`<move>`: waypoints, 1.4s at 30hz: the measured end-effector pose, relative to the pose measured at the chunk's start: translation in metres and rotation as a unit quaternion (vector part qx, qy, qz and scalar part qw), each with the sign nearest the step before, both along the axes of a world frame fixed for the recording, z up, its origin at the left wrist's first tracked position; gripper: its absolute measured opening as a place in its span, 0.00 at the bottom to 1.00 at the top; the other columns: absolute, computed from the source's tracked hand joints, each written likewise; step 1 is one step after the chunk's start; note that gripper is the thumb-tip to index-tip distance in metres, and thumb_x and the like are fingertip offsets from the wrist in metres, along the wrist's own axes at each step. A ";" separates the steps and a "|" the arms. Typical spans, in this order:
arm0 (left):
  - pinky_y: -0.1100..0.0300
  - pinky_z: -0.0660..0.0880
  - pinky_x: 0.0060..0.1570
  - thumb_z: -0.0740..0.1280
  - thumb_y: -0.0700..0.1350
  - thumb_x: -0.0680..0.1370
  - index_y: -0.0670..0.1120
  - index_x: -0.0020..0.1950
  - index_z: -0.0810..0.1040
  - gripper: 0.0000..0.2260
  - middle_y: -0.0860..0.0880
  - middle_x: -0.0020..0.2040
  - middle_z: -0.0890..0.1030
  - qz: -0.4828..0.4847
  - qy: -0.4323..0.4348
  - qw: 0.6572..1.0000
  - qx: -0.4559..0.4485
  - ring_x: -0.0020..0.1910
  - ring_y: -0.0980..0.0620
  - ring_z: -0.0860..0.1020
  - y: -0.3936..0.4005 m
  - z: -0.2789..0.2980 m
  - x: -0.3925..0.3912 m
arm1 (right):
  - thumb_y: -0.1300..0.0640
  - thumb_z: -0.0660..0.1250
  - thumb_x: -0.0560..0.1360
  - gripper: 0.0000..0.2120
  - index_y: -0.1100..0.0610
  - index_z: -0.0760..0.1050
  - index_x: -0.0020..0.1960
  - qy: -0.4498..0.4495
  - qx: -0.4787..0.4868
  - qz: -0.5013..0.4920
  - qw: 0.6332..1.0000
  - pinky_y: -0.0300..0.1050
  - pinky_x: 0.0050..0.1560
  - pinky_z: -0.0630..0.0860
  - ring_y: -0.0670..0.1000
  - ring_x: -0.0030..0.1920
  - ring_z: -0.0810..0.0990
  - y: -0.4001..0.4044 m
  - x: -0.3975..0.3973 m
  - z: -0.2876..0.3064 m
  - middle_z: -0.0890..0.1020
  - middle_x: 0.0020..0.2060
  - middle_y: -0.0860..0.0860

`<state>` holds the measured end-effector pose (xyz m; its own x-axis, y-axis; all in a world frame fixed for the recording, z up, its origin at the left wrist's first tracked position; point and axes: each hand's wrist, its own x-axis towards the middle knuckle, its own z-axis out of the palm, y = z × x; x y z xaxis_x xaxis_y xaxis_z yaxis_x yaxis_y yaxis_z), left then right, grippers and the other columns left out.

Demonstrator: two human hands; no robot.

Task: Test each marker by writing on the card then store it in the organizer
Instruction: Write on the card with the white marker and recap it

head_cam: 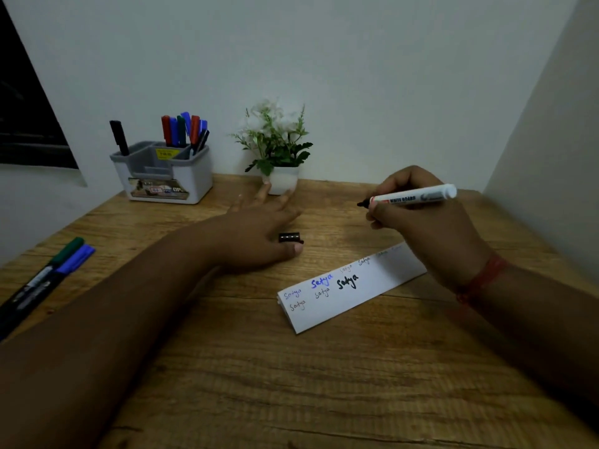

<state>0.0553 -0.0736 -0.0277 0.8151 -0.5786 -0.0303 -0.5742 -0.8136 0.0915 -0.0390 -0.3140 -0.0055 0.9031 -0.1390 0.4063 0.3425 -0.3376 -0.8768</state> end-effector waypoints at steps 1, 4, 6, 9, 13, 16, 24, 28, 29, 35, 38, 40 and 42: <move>0.37 0.38 0.75 0.58 0.65 0.79 0.56 0.80 0.52 0.33 0.54 0.81 0.39 0.000 -0.001 1.000 0.002 0.78 0.48 0.33 0.000 0.000 0.000 | 0.69 0.71 0.75 0.06 0.65 0.76 0.50 -0.006 0.002 0.004 1.000 0.64 0.53 0.82 0.62 0.48 0.85 0.000 0.003 -0.001 0.86 0.45 0.57; 0.37 0.43 0.76 0.61 0.61 0.80 0.55 0.78 0.62 0.27 0.52 0.82 0.48 0.013 -0.008 1.000 -0.016 0.80 0.49 0.42 -0.001 -0.001 0.001 | 0.64 0.73 0.75 0.05 0.60 0.79 0.51 0.000 -0.006 0.018 1.000 0.63 0.57 0.81 0.55 0.50 0.86 -0.001 0.003 -0.010 0.87 0.47 0.53; 0.38 0.53 0.76 0.64 0.56 0.80 0.54 0.72 0.72 0.20 0.51 0.80 0.60 0.010 -0.015 0.999 -0.046 0.79 0.49 0.53 -0.005 0.000 -0.002 | 0.59 0.73 0.76 0.05 0.53 0.82 0.52 0.018 -0.032 0.034 0.999 0.61 0.60 0.80 0.50 0.53 0.86 -0.002 0.000 -0.015 0.87 0.50 0.49; 0.48 0.68 0.67 0.68 0.51 0.79 0.51 0.63 0.79 0.13 0.52 0.66 0.76 -0.001 -0.031 0.994 -0.110 0.66 0.54 0.71 -0.009 0.001 -0.005 | 0.59 0.72 0.76 0.06 0.55 0.83 0.53 0.022 -0.014 0.058 0.998 0.59 0.60 0.81 0.50 0.52 0.87 -0.001 -0.004 -0.015 0.88 0.49 0.50; 0.61 0.74 0.54 0.69 0.49 0.79 0.55 0.62 0.80 0.12 0.58 0.57 0.80 0.003 -0.015 0.976 -0.217 0.55 0.61 0.76 -0.015 0.000 -0.010 | 0.59 0.73 0.75 0.06 0.61 0.82 0.51 0.008 0.015 0.072 0.997 0.56 0.57 0.83 0.53 0.49 0.87 -0.002 -0.006 -0.013 0.88 0.46 0.55; 0.63 0.72 0.50 0.68 0.49 0.79 0.61 0.61 0.78 0.11 0.62 0.54 0.79 0.007 -0.005 0.961 -0.277 0.52 0.64 0.76 -0.020 -0.001 -0.015 | 0.62 0.73 0.76 0.04 0.62 0.81 0.49 0.006 0.057 0.071 0.996 0.57 0.57 0.82 0.57 0.48 0.87 -0.006 -0.003 -0.013 0.87 0.45 0.58; 0.62 0.72 0.47 0.70 0.49 0.78 0.63 0.58 0.78 0.11 0.64 0.52 0.80 -0.013 -0.005 0.956 -0.294 0.50 0.65 0.77 -0.024 0.001 -0.022 | 0.64 0.71 0.75 0.01 0.62 0.81 0.46 -0.005 0.068 0.092 0.993 0.52 0.52 0.83 0.58 0.46 0.87 -0.011 -0.001 -0.015 0.87 0.43 0.59; 0.58 0.75 0.50 0.71 0.48 0.77 0.62 0.58 0.78 0.12 0.64 0.52 0.81 -0.033 -0.004 0.954 -0.299 0.50 0.64 0.77 -0.026 0.002 -0.025 | 0.61 0.74 0.74 0.04 0.61 0.82 0.46 0.004 0.051 0.092 0.994 0.56 0.54 0.83 0.58 0.47 0.87 -0.009 -0.001 -0.015 0.87 0.43 0.59; 0.57 0.76 0.51 0.71 0.48 0.77 0.62 0.58 0.78 0.12 0.63 0.52 0.81 -0.038 -0.005 0.953 -0.299 0.50 0.64 0.78 -0.026 0.002 -0.025 | 0.59 0.75 0.73 0.05 0.61 0.82 0.47 0.006 0.047 0.092 0.995 0.57 0.55 0.83 0.59 0.47 0.87 -0.008 -0.001 -0.015 0.87 0.43 0.59; 0.58 0.77 0.49 0.71 0.48 0.77 0.60 0.59 0.79 0.13 0.64 0.51 0.81 -0.057 -0.011 0.955 -0.291 0.50 0.64 0.78 -0.028 0.003 -0.026 | 0.57 0.75 0.71 0.05 0.58 0.82 0.44 0.017 0.053 0.095 0.994 0.57 0.56 0.83 0.60 0.47 0.87 -0.006 -0.002 -0.016 0.87 0.44 0.59; 0.64 0.72 0.43 0.71 0.48 0.77 0.59 0.60 0.79 0.13 0.65 0.50 0.80 -0.072 -0.017 0.953 -0.292 0.50 0.64 0.78 -0.028 0.003 -0.027 | 0.62 0.72 0.75 0.01 0.58 0.83 0.44 0.023 0.049 0.095 0.994 0.58 0.56 0.83 0.59 0.47 0.87 -0.007 -0.001 -0.018 0.87 0.44 0.59; 0.66 0.71 0.42 0.72 0.48 0.77 0.59 0.60 0.79 0.14 0.65 0.50 0.80 -0.079 -0.018 0.953 -0.290 0.50 0.64 0.78 -0.028 0.003 -0.027 | 0.63 0.72 0.75 0.03 0.58 0.83 0.44 0.026 0.047 0.100 0.994 0.58 0.56 0.83 0.59 0.47 0.87 -0.007 -0.001 -0.019 0.87 0.44 0.59; 0.69 0.70 0.42 0.72 0.47 0.76 0.59 0.59 0.79 0.13 0.66 0.49 0.80 -0.083 -0.013 0.952 -0.294 0.50 0.64 0.78 -0.028 0.004 -0.028 | 0.62 0.73 0.74 0.01 0.59 0.83 0.44 0.029 0.059 0.112 0.992 0.56 0.55 0.83 0.59 0.47 0.87 -0.007 -0.001 -0.019 0.87 0.43 0.59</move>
